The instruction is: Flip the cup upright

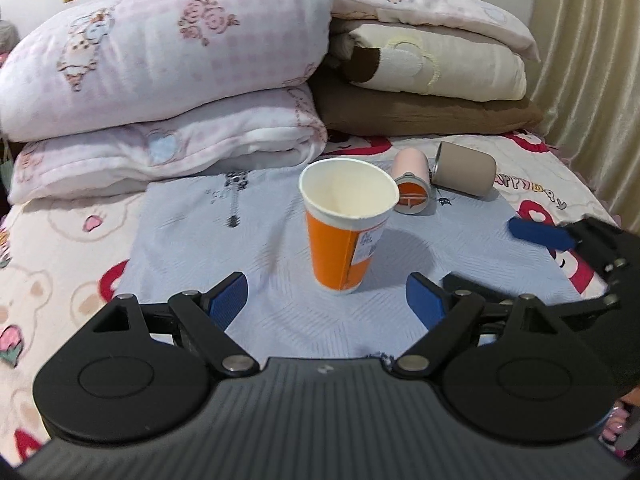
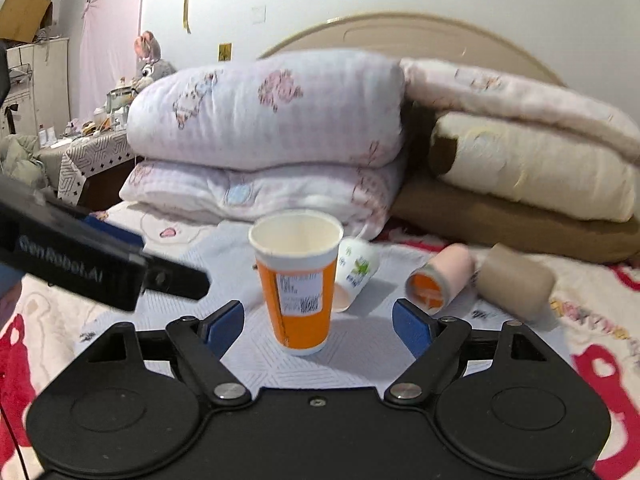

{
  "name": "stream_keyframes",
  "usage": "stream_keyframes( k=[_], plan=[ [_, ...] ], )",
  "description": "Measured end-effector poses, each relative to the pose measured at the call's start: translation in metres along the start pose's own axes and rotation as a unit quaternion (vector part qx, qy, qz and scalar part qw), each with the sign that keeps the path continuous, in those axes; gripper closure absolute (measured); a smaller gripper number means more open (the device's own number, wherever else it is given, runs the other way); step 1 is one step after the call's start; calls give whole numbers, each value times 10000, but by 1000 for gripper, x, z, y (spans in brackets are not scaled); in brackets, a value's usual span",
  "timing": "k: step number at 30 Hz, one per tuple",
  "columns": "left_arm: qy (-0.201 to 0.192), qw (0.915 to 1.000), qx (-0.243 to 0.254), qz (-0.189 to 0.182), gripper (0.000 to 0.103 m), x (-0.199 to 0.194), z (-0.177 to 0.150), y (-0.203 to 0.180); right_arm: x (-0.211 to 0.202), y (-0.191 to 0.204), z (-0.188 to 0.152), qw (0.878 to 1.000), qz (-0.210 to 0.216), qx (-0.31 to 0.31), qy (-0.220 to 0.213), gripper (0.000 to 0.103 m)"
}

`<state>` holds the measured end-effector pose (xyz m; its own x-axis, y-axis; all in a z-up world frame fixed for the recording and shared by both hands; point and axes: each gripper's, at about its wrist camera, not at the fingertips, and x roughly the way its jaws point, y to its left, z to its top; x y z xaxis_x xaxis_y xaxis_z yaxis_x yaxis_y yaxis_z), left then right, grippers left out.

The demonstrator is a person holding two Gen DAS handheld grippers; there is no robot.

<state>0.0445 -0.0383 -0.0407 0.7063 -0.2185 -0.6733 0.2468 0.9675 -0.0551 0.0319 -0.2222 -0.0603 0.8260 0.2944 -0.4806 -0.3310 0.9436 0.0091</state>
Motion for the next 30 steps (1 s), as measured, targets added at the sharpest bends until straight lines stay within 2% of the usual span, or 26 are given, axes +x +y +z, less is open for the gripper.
stream_keyframes(
  k=[7,17,20,23,30],
  plan=[
    [-196,9996,-46,181,16,-47,12,-4,-51,3,24,9998,-79,57,-172,16],
    [-344,9987,-87,356,12,-96,13,-11,-110,5,42,9969,-621,85,-471,9],
    [-314,9984,-56,461,11,-99,9,-11,-115,6,44,9963,-688,62,-511,7],
    [-297,9979,-13,576,8,-98,3,-12,-116,6,43,9961,-633,76,-617,0],
    [-229,9970,-52,740,0,-88,-10,-4,-105,19,37,9955,-812,61,-483,0]
  ],
)
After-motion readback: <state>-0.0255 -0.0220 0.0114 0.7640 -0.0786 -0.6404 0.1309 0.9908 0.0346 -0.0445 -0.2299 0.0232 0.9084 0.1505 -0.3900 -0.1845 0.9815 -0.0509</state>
